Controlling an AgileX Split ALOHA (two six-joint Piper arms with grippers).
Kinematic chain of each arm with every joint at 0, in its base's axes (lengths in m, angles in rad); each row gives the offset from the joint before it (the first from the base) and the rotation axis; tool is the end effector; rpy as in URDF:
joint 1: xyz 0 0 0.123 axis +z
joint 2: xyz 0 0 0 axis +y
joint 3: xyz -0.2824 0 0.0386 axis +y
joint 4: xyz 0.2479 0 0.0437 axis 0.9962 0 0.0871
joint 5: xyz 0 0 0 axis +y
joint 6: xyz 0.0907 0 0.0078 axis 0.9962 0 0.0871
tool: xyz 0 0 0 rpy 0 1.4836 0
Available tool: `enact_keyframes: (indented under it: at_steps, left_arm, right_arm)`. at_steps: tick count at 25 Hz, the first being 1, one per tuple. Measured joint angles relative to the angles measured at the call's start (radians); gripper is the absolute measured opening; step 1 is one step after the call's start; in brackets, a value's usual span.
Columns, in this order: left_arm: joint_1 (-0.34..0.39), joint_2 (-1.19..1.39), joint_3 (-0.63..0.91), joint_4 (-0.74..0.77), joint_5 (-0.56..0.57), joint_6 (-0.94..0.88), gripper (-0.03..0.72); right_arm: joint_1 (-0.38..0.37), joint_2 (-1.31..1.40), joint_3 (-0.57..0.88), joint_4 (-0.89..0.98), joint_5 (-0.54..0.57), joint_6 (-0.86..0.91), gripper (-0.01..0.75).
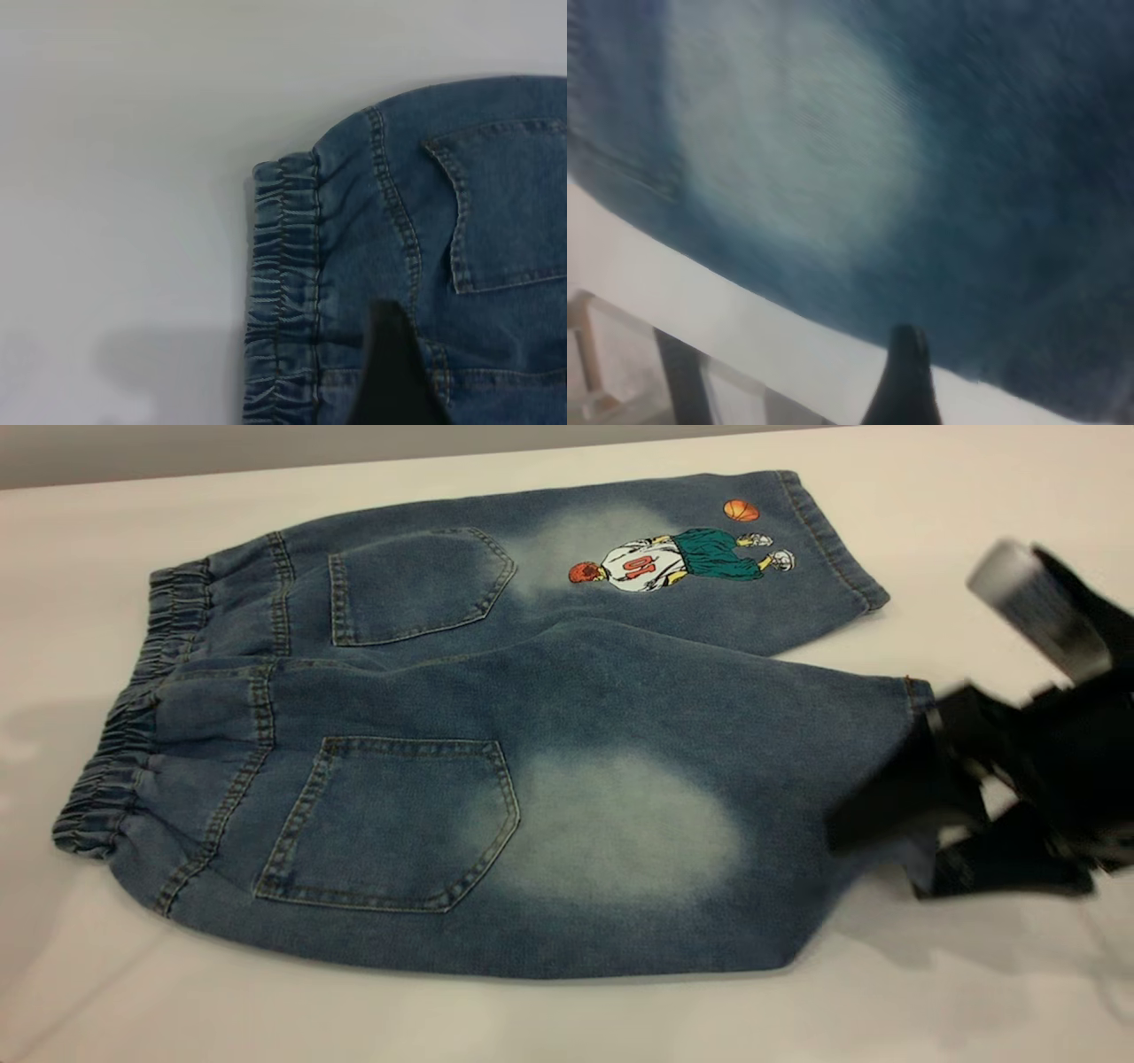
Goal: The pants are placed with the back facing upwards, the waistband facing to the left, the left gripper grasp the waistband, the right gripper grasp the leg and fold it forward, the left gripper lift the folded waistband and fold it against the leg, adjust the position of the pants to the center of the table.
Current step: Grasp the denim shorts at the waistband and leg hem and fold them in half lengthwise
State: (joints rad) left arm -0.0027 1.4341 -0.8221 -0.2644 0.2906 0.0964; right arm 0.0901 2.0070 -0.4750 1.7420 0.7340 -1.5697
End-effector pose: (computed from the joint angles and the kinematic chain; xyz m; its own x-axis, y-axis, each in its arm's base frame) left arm 0.2905 -0.0076 0.2358 -0.7210 -0.1544 -0.6755 -0.0592 0.9850 -0.1619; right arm 0.2201 0.0803 0.0510 -0.9890 0.0825 -0.1231 -0.0236 0.7323 0.6806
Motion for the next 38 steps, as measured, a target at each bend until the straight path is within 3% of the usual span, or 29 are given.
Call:
enact_keyframes:
  at_steps: [4, 9, 13, 16, 22, 25, 32, 38]
  left_arm:
    - [0.000, 0.000, 0.000, -0.001, 0.000, 0.000, 0.413]
    - [0.000, 0.000, 0.000, -0.001, 0.000, 0.000, 0.413]
    - [0.000, 0.000, 0.000, -0.001, 0.000, 0.000, 0.413]
    - [0.000, 0.000, 0.000, -0.001, 0.000, 0.000, 0.413]
    - [0.000, 0.000, 0.000, -0.001, 0.000, -0.003, 0.413]
    - [0.000, 0.000, 0.000, -0.006, 0.001, -0.003, 0.413]
    - [0.000, 0.000, 0.000, -0.008, 0.012, -0.003, 0.413]
    - [0.000, 0.000, 0.000, -0.009, 0.015, -0.004, 0.413]
  right_arm:
    - [0.000, 0.000, -0.028, 0.002, 0.024, 0.000, 0.515]
    - [0.000, -0.001, -0.030, 0.001, -0.063, 0.000, 0.512]
    - [0.000, -0.001, -0.030, 0.001, -0.096, 0.000, 0.466]
    - [0.000, -0.001, -0.030, 0.002, -0.102, 0.000, 0.382]
    - [0.000, -0.001, -0.030, -0.010, -0.078, 0.000, 0.112]
    - [0.000, -0.003, -0.030, -0.046, -0.078, 0.000, 0.024]
    - [0.000, -0.003, -0.030, -0.146, -0.087, 0.092, 0.029]
    - [0.000, -0.013, -0.032, -0.210, -0.086, 0.133, 0.197]
